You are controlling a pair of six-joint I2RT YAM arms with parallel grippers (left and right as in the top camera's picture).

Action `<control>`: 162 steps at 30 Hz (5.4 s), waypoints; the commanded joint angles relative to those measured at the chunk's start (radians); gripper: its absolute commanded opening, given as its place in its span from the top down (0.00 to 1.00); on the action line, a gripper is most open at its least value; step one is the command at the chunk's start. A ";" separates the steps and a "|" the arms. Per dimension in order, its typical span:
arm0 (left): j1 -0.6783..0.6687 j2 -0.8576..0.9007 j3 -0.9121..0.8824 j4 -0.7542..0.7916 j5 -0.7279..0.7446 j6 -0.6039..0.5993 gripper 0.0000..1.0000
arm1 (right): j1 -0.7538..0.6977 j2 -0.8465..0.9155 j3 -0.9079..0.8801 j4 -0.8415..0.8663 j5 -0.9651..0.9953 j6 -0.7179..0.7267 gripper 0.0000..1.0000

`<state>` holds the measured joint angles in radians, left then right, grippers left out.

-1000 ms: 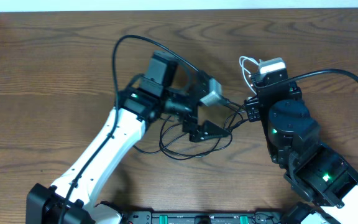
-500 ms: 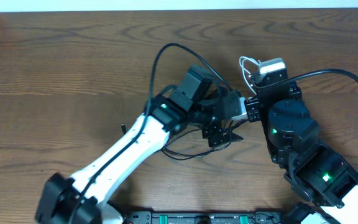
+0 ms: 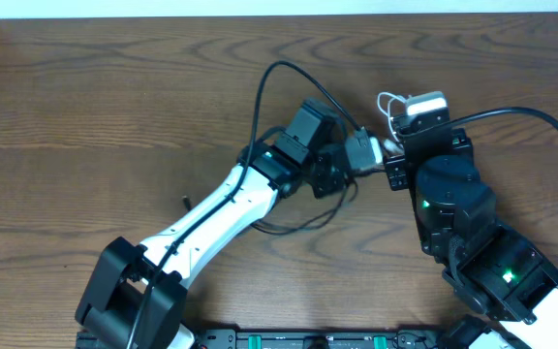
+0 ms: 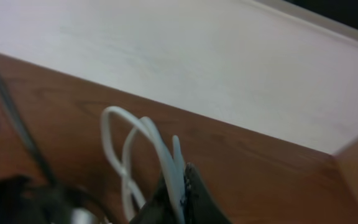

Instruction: Untangle cables

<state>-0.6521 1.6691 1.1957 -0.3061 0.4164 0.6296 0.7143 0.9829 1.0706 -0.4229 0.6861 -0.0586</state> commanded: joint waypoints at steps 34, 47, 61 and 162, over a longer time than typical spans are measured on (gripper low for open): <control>0.351 -0.024 0.001 -0.093 -0.200 -0.006 0.93 | -0.386 -0.281 0.009 0.188 0.896 -0.003 0.99; 0.366 -0.024 0.001 -0.089 -0.166 -0.011 0.93 | -0.505 -0.303 0.008 0.199 0.753 -0.002 0.99; 0.365 -0.024 0.001 -0.089 -0.129 -0.018 0.93 | -0.503 -0.178 0.008 -0.006 -0.591 0.283 0.99; 0.365 -0.024 0.001 -0.074 -0.144 -0.018 0.93 | -0.278 0.269 -0.512 -0.307 -0.483 1.554 0.63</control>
<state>-0.2943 1.6585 1.1957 -0.3847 0.2783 0.6250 0.4290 1.2297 0.5667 -0.7372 0.1772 1.4837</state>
